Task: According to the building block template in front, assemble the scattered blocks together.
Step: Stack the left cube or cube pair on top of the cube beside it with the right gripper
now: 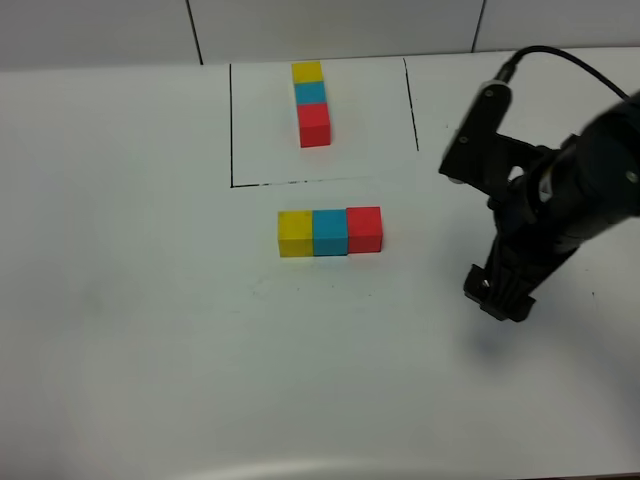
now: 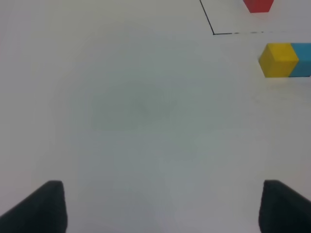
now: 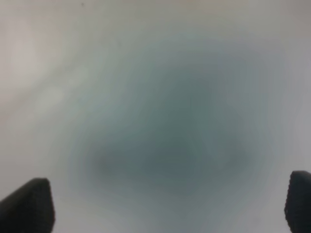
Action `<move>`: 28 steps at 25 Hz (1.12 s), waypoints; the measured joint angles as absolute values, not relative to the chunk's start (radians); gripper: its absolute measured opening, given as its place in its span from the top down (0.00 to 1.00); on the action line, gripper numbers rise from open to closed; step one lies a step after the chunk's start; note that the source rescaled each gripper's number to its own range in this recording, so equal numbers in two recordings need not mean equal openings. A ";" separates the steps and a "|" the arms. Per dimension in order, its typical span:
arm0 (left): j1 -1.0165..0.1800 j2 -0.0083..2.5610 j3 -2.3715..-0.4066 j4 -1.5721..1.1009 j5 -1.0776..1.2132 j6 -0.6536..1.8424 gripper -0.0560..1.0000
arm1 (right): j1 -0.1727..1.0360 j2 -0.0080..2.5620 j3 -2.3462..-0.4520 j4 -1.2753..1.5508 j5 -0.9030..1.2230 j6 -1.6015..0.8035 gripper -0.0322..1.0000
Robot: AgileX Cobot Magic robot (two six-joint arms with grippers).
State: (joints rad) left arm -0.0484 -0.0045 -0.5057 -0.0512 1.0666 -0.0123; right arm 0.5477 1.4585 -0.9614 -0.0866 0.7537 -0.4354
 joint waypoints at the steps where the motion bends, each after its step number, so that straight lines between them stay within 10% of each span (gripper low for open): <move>1: -0.048 -0.005 -0.506 -0.051 1.067 -0.012 0.15 | 0.546 1.411 -0.932 -0.088 0.742 -0.395 0.07; 14: -0.048 -0.005 -0.506 -0.051 1.067 -0.012 0.15 | 0.545 1.185 -0.796 -0.204 0.674 -0.095 0.08; 28: -0.048 -0.005 -0.506 -0.051 1.067 -0.012 0.15 | 0.586 1.548 -0.991 -0.222 0.692 -0.392 0.08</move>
State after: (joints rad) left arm -0.0484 -0.0045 -0.5057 -0.0512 1.0666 -0.0123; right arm 0.5855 1.5479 -0.9914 -0.2217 0.6920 -0.3916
